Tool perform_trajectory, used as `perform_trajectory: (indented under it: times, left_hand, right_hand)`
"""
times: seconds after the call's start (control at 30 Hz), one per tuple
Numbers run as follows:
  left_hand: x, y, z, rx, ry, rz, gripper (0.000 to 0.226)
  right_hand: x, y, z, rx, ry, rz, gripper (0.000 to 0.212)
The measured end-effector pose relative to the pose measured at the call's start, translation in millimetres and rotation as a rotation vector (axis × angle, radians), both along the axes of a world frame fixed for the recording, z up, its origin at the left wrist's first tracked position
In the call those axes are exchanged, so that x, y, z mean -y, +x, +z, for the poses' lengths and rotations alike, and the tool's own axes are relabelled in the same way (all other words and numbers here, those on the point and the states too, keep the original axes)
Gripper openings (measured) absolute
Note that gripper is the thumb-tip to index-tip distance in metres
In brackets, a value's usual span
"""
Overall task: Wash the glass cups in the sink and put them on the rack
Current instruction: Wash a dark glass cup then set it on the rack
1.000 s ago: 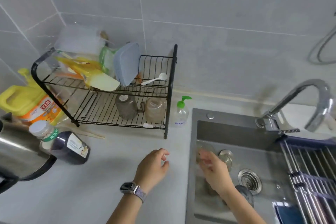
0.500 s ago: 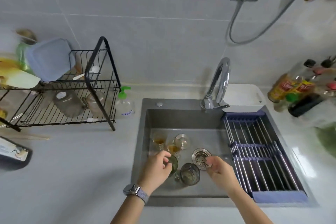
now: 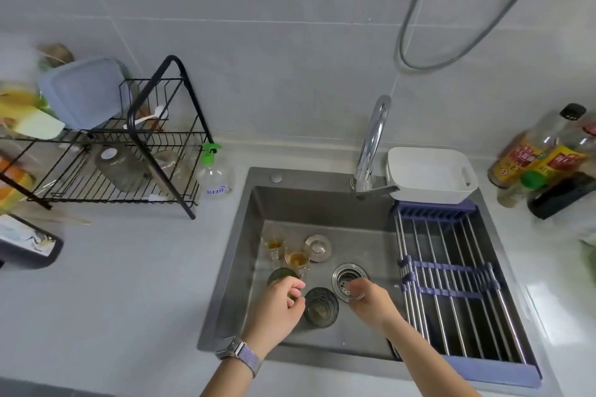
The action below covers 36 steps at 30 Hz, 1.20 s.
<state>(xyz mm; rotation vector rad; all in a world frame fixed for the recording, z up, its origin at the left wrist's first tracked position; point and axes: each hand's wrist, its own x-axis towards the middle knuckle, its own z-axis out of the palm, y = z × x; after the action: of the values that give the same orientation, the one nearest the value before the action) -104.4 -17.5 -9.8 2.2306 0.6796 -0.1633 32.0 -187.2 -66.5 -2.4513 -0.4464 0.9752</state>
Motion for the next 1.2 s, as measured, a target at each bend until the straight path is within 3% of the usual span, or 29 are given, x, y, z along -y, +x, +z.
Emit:
perform_trajectory:
  times: [0.23,0.43,0.63,0.73,0.8,0.9,0.97,1.1,1.2]
  left_hand:
    - [-12.5,8.6,7.2,-0.027,-0.002,-0.008,0.027]
    - [-20.9,14.3,1.1,-0.064,-0.009,0.008,0.027]
    - [-27.9,6.2,-14.0,-0.061,-0.025,0.069,0.026]
    - [-32.6,3.3,-19.0,-0.058,-0.036,0.098,0.025]
    - [-36.1,2.9,-22.1,-0.060,-0.035,0.117,0.024]
    - [-38.4,3.0,-24.7,-0.061,-0.036,0.131,0.023]
    - [-37.4,2.4,-26.4,-0.066,-0.038,0.136,0.022]
    - [-33.4,-3.3,-26.2,-0.062,-0.070,0.153,0.020]
    - [-31.0,-5.6,-24.4,-0.086,-0.098,0.154,0.023]
  right_hand:
    - [-31.2,23.2,-7.5,-0.029,-0.012,0.012,0.037]
    - [-38.9,20.5,-53.5,-0.164,-0.202,0.064,0.046]
    - [-38.2,6.9,-105.0,-0.329,-0.227,-0.117,0.047]
    - [-45.0,3.3,-119.3,-0.446,-0.213,-0.207,0.033]
    - [-47.8,3.4,-124.1,-0.424,-0.220,-0.171,0.027]
    - [-49.0,4.2,-127.4,-0.310,-0.265,-0.012,0.049]
    - [-45.1,7.2,-135.3,-0.295,-0.269,0.011,0.048]
    - [-37.7,14.0,-111.5,-0.369,-0.182,-0.173,0.025]
    - [-30.1,21.4,-85.0,-0.443,-0.072,-0.309,0.022]
